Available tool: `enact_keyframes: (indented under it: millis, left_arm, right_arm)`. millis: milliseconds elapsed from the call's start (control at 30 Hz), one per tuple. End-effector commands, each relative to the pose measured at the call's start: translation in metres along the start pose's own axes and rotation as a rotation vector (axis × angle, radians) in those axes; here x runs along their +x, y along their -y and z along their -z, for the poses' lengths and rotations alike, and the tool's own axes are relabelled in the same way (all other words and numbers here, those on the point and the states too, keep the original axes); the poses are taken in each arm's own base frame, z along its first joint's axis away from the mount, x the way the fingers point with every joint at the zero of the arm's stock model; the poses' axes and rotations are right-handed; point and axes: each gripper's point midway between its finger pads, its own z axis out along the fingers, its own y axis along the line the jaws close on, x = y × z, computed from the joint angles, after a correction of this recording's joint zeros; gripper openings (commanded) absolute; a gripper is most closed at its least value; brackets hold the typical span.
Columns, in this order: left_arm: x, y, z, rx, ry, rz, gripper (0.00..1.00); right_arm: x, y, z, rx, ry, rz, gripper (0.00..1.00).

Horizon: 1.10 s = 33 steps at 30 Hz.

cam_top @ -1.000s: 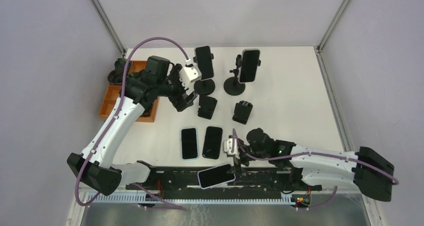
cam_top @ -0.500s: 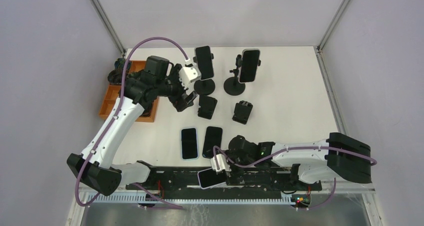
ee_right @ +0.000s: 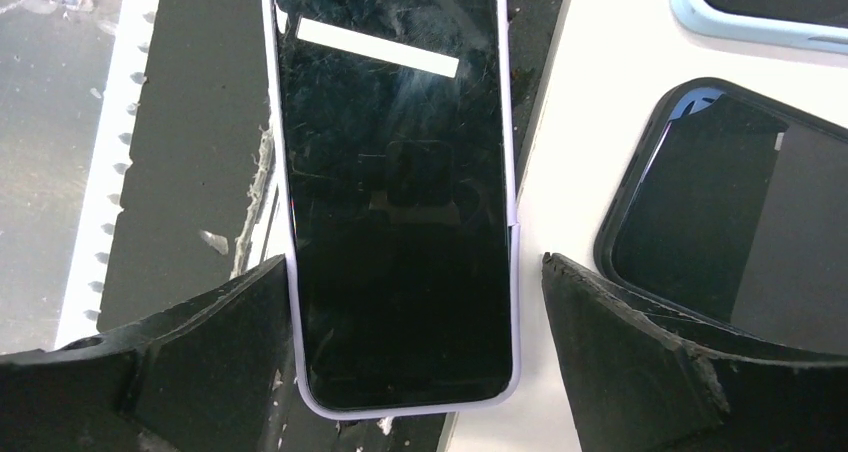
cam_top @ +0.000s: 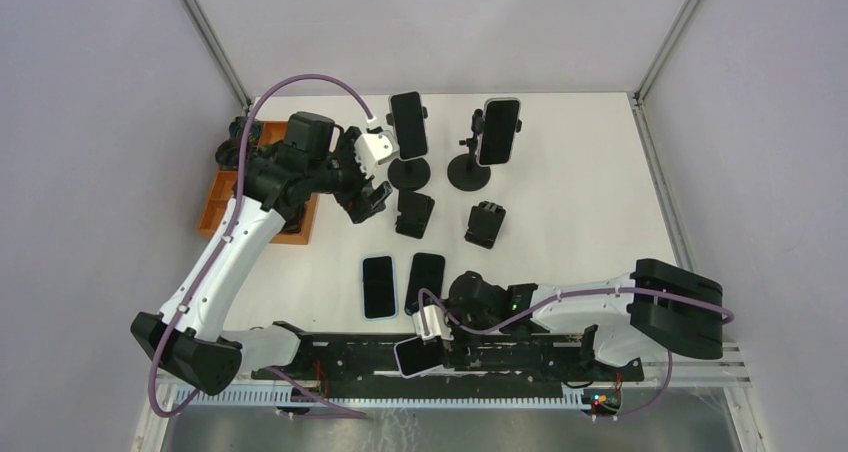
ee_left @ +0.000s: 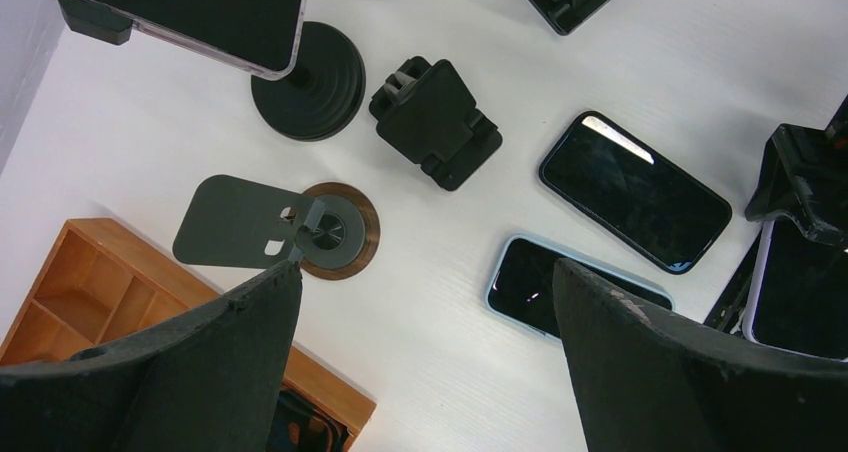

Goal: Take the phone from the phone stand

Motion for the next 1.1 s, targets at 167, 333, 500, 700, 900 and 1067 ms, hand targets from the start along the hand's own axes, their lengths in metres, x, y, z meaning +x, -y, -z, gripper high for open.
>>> enact_keyframes:
  millis: [167, 333, 500, 700, 900, 1067]
  left_arm:
    - [-0.015, -0.006, 0.013, -0.033, 0.063, -0.051, 1.00]
    - [-0.016, -0.006, 0.012, -0.030, 0.064, -0.045, 1.00]
    - [-0.020, -0.008, 0.014, -0.035, 0.071, -0.049, 1.00]
    - [-0.021, -0.010, 0.015, -0.045, 0.073, -0.055, 1.00]
    - [-0.025, -0.013, 0.019, -0.059, 0.081, -0.061, 1.00]
    - [-0.027, -0.013, 0.020, -0.062, 0.087, -0.064, 1.00]
  right_arm:
    - [0.012, 0.002, -0.003, 0.050, -0.037, -0.035, 0.97]
    - [0.010, -0.002, -0.001, 0.052, -0.037, -0.029, 0.81]
    - [-0.005, 0.000, 0.001, 0.067, 0.004, -0.060, 0.49]
    - [-0.062, 0.023, 0.028, 0.195, 0.172, -0.054, 0.39]
    - [-0.077, 0.071, 0.075, 0.413, 0.302, -0.219, 0.21]
    - [-0.040, 0.114, 0.118, 0.673, 0.320, -0.502, 0.00]
